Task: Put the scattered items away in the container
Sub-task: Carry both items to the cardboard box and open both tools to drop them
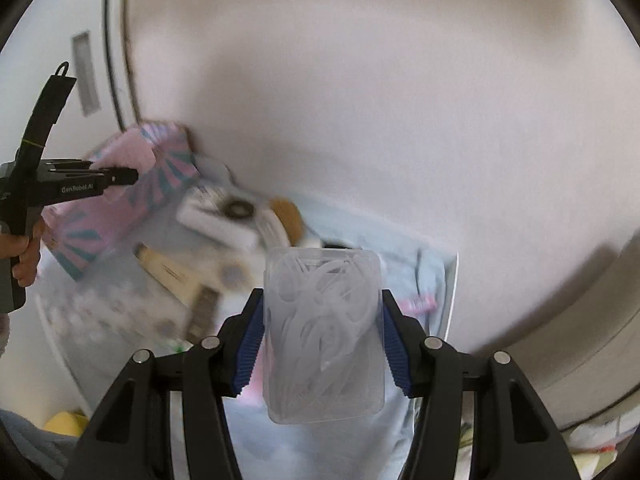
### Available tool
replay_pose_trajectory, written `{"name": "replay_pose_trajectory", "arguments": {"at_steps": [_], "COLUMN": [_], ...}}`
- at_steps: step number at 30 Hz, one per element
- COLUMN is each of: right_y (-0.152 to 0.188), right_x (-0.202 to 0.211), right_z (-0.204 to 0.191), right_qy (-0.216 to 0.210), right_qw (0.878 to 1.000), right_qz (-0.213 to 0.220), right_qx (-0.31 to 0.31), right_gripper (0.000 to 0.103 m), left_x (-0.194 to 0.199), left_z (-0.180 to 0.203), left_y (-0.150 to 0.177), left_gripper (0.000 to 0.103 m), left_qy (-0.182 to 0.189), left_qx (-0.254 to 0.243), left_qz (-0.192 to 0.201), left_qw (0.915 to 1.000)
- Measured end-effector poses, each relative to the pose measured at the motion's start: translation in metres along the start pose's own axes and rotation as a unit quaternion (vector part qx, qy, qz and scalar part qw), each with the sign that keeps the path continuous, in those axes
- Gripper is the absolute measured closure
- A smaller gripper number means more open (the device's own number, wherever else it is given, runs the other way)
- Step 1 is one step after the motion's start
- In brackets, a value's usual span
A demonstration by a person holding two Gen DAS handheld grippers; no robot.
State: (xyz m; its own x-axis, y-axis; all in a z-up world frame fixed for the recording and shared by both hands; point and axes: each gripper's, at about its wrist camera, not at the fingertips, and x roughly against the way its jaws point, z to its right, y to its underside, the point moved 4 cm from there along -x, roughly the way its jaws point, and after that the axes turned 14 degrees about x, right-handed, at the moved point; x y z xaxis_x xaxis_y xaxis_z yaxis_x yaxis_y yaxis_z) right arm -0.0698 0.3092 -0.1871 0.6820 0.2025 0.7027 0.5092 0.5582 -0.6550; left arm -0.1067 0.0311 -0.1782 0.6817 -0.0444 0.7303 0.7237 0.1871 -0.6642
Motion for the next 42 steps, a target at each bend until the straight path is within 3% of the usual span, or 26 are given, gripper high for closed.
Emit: {"name": "replay_pose_trajectory", "arguments": {"at_steps": [8,12,18,23,28,36,42], "right_y": [-0.086,-0.132,-0.205,-0.257,-0.282,-0.264,-0.243], "right_x": [0.034,0.031,0.017,-0.014,-0.071,-0.18,-0.228], "right_z": [-0.047,-0.075,-0.117,-0.16,-0.194,-0.243,-0.259], "right_qy": [-0.048,-0.078,-0.127,-0.162,-0.193,-0.212,-0.216], "right_qw": [0.997,0.993,0.984,0.976,0.973,0.969,0.964], "right_qz": [0.033,0.048,0.082,0.094,0.07,-0.017,-0.06], "right_qx": [0.053,0.074,0.097,0.115,0.108,0.126,0.144], "right_gripper": [0.052,0.052,0.052,0.052,0.052,0.052,0.052], "left_x": [0.094,0.121,0.131,0.101,0.046,-0.046,-0.075], "left_z": [-0.087,-0.122,-0.155,-0.167,-0.165,-0.171,-0.176], "left_y": [-0.048,-0.058,-0.076,-0.084,-0.065,-0.018,-0.001], "left_gripper": [0.081,0.081,0.081,0.081,0.081,0.081,0.081], "left_qy": [-0.052,-0.077,-0.071,-0.057,-0.041,-0.038,-0.044], "left_qx": [0.02,0.024,0.04,0.047,0.043,0.047,0.054], "left_qz": [0.051,0.072,0.076,0.061,0.01,-0.078,-0.113], "left_qw": [0.9972,0.9942,0.9938,0.9954,0.9982,0.9951,0.9911]}}
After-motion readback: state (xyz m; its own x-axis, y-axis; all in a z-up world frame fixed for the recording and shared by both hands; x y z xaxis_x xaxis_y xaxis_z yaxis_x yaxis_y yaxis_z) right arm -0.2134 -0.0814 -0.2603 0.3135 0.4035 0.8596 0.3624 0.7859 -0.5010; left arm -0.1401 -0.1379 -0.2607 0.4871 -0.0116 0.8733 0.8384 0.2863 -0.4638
